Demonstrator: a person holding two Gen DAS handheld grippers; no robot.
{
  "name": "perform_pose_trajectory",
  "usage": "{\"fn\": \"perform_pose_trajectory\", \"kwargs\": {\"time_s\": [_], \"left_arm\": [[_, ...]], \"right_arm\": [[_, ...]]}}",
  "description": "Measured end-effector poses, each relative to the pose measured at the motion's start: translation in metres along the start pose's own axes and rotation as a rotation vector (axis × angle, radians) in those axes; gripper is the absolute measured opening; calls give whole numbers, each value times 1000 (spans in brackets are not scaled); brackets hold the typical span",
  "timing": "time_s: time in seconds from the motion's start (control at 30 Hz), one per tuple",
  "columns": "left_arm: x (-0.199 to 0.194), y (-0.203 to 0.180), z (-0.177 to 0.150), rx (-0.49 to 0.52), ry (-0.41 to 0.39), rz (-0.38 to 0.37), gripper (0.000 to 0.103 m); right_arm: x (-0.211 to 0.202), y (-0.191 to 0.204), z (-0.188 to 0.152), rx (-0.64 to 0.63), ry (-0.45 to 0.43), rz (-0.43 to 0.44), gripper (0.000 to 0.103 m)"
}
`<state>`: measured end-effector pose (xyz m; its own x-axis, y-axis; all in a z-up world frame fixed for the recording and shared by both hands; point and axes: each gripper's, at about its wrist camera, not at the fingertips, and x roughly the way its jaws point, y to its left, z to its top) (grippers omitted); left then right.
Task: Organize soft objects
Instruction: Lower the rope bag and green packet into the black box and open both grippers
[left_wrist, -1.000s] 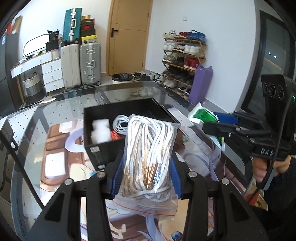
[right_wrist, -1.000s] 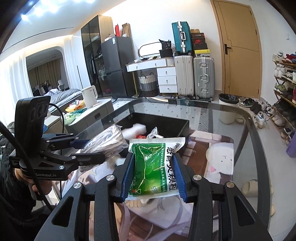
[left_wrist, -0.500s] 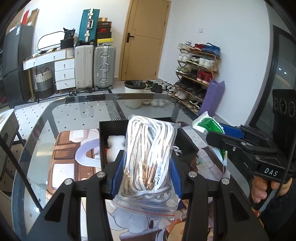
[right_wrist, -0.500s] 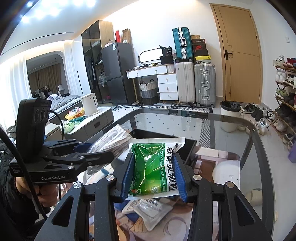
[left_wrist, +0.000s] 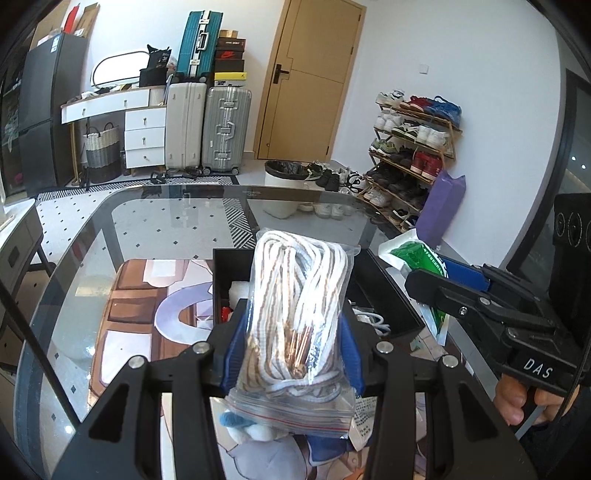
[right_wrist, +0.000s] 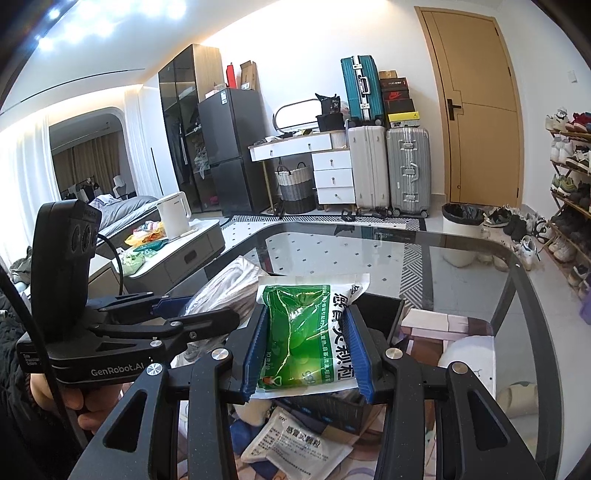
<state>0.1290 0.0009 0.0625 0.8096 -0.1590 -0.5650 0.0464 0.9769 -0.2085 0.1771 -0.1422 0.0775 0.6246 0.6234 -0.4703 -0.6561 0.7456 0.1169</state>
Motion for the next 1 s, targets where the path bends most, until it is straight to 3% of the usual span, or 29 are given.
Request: {"fn": "perform_pose_trajectory", "kwargs": {"time_s": [1.0], "left_arm": [[33, 9, 10, -62, 11, 79, 45]], "right_arm": [[43, -14, 2, 26, 37, 0, 42]]}}
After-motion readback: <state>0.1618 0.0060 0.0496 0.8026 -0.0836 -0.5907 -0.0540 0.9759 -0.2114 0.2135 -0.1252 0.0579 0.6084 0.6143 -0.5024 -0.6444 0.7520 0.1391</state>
